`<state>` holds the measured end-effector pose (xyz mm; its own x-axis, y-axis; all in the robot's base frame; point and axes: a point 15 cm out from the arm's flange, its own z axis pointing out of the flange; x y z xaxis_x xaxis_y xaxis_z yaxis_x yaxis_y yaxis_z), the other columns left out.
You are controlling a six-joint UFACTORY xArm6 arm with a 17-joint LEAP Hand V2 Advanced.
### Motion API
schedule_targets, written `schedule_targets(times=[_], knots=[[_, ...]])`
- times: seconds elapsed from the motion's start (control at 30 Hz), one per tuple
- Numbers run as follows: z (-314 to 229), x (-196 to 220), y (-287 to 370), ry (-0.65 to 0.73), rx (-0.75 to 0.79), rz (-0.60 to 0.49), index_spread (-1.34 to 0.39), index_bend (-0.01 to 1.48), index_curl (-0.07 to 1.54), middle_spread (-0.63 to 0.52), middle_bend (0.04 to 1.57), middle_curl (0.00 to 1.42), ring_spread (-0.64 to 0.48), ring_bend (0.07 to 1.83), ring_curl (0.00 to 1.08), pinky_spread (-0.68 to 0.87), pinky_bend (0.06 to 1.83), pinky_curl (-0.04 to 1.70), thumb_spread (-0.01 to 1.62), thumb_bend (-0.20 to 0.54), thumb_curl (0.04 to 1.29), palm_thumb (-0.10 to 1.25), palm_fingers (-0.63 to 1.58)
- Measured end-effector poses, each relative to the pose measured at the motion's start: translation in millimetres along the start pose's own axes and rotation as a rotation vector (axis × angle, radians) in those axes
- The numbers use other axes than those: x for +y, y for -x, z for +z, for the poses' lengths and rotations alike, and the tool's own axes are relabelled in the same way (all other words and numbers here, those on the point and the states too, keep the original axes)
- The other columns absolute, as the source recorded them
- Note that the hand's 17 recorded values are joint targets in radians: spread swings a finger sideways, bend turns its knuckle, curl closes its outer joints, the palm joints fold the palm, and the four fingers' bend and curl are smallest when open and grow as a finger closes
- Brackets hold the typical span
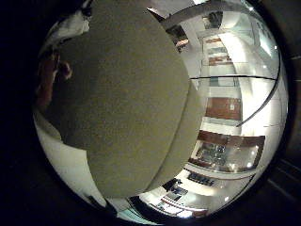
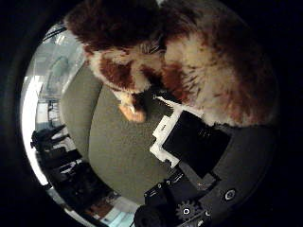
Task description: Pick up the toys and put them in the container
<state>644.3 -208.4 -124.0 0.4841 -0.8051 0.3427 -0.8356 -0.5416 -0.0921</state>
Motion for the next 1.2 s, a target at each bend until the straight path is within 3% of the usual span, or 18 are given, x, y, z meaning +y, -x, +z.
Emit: schedule_targets(times=[0.2, 0.5, 0.93, 1.2], knots=[[-17, -7, -39, -0.113, 0.067, 0.026, -0.54, 0.84, 1.04, -0.47, 0.97, 1.17, -0.31, 1.28, 0.84, -0.21, 1.55, 0.55, 0.94, -0.012, 0.38, 0.95, 1.05], [-78, 11, -70, -0.114, 0.097, 0.032, -0.44, 0.92, 1.13, -0.39, 1.05, 1.20, -0.29, 1.28, 0.90, -0.18, 1.55, 0.64, 0.99, -0.006, 0.45, 1.06, 1.07], [-279, 14, -90, -0.115, 0.189, 0.025, -0.36, 0.94, 1.12, -0.31, 1.10, 1.17, -0.28, 1.27, 0.94, -0.18, 1.51, 0.73, 0.99, -0.015, 0.54, 1.09, 1.07], [-393, -37, -39, -0.162, 0.143, 0.036, -0.33, 0.95, 1.11, -0.28, 1.12, 1.15, -0.28, 1.27, 0.96, -0.18, 1.48, 0.79, 1.00, -0.015, 0.56, 1.07, 1.07]])
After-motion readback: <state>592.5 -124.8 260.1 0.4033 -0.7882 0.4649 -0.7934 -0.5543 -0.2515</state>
